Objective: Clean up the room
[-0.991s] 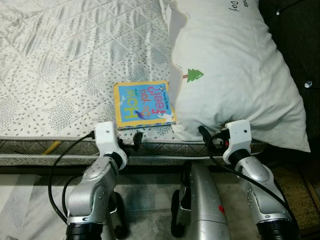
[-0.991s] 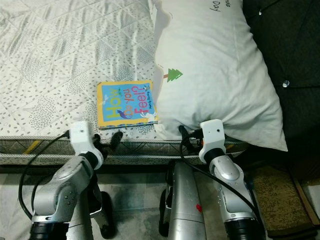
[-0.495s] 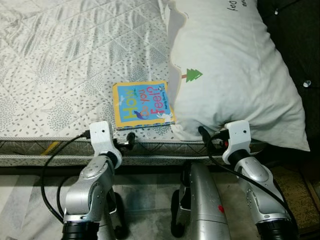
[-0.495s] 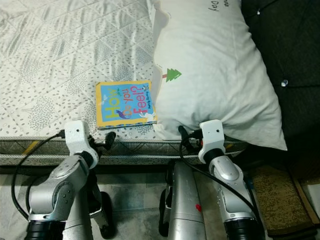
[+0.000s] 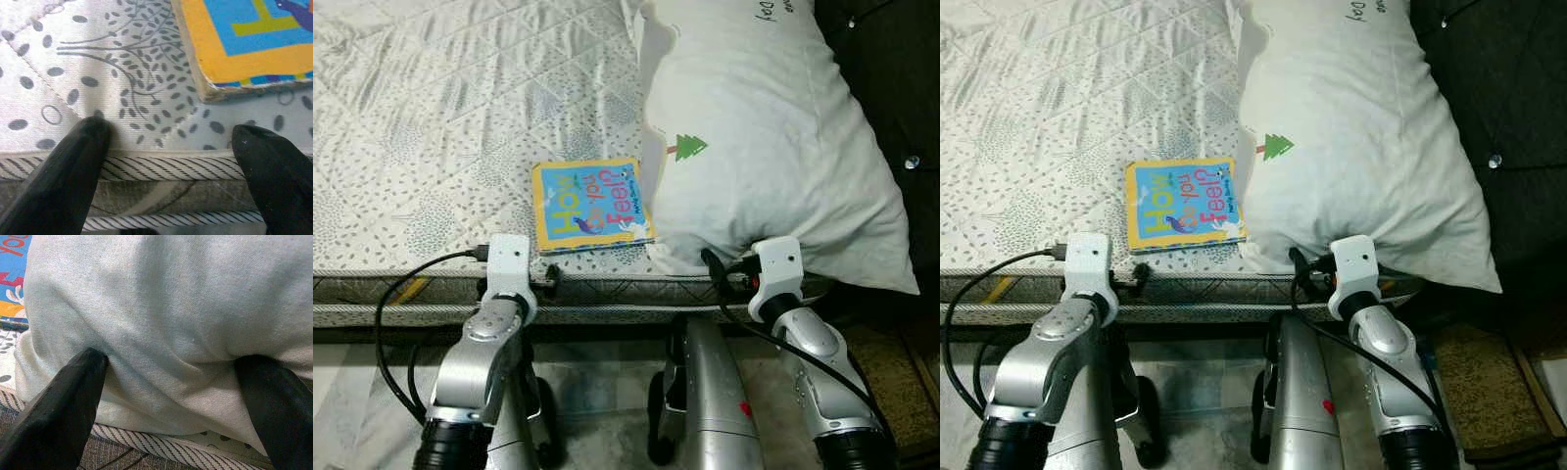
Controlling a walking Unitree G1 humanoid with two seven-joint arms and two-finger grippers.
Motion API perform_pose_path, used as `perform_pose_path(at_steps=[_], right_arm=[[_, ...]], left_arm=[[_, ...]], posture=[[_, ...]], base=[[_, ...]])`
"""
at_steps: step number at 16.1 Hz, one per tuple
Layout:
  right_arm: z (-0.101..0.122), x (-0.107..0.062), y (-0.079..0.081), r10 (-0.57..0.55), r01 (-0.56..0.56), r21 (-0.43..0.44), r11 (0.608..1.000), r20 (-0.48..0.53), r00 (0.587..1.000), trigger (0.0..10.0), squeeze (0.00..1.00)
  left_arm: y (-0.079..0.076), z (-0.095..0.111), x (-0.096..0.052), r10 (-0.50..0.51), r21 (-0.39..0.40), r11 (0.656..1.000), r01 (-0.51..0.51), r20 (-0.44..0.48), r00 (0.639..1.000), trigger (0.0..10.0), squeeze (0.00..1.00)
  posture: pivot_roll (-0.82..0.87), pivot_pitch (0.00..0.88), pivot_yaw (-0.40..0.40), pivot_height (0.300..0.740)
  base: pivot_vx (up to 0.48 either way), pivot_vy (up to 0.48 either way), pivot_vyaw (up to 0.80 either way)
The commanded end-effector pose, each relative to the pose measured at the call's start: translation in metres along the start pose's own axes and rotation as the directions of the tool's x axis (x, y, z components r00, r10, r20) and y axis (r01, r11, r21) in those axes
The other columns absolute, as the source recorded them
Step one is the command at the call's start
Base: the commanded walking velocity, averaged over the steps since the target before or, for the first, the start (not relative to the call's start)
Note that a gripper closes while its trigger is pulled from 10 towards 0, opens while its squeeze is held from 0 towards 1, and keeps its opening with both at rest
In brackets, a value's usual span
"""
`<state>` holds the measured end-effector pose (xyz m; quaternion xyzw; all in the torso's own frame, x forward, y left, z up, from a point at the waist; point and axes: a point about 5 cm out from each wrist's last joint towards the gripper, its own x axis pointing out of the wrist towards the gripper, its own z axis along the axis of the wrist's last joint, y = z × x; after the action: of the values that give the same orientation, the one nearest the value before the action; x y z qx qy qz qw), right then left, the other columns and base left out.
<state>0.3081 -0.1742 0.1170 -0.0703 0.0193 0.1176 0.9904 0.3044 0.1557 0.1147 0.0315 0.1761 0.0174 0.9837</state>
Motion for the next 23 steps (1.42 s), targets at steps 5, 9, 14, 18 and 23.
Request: perform_pose_path(at_steps=[5, 9, 14, 18, 23], right_arm=[[-0.006, -0.004, -0.001, -0.004, 0.004, -0.005, 1.0, -0.017, 1.0, 10.0, 0.0], [-0.005, -0.004, -0.002, -0.003, 0.003, -0.009, 1.0, -0.014, 1.0, 10.0, 0.0], [-0.005, -0.004, -0.002, -0.003, 0.003, -0.011, 1.0, -0.013, 1.0, 10.0, 0.0], [-0.004, -0.004, -0.002, 0.0, 0.0, -0.009, 1.0, -0.01, 1.0, 10.0, 0.0], [-0.004, -0.003, -0.001, 0.004, -0.004, -0.01, 1.0, -0.009, 1.0, 10.0, 0.0]], left_arm=[[0.029, -0.008, 0.017, 0.111, 0.027, 0.994, -0.11, -0.038, 0.993, 10.0, 0.0], [0.03, -0.006, 0.028, 0.098, 0.037, 0.995, -0.097, -0.04, 0.994, 10.0, 0.0], [0.036, -0.007, 0.032, 0.141, 0.012, 0.99, -0.141, -0.018, 0.99, 10.0, 0.0], [0.055, -0.001, 0.034, 0.198, 0.013, 0.98, -0.198, 0.002, 0.98, 10.0, 0.0], [0.068, 0.002, 0.029, 0.261, 0.011, 0.965, -0.262, 0.034, 0.965, 10.0, 0.0]], posture=[[-0.04, 0.314, -0.071, 0.528], [-0.04, 0.314, -0.072, 0.528], [-0.04, 0.315, -0.072, 0.528], [-0.04, 0.311, -0.071, 0.528], [-0.04, 0.311, -0.074, 0.528]], base=[[0.0, 0.0, 0.0], [0.0, 0.0, 0.0], [0.0, 0.0, 0.0], [0.0, 0.0, 0.0], [0.0, 0.0, 0.0]])
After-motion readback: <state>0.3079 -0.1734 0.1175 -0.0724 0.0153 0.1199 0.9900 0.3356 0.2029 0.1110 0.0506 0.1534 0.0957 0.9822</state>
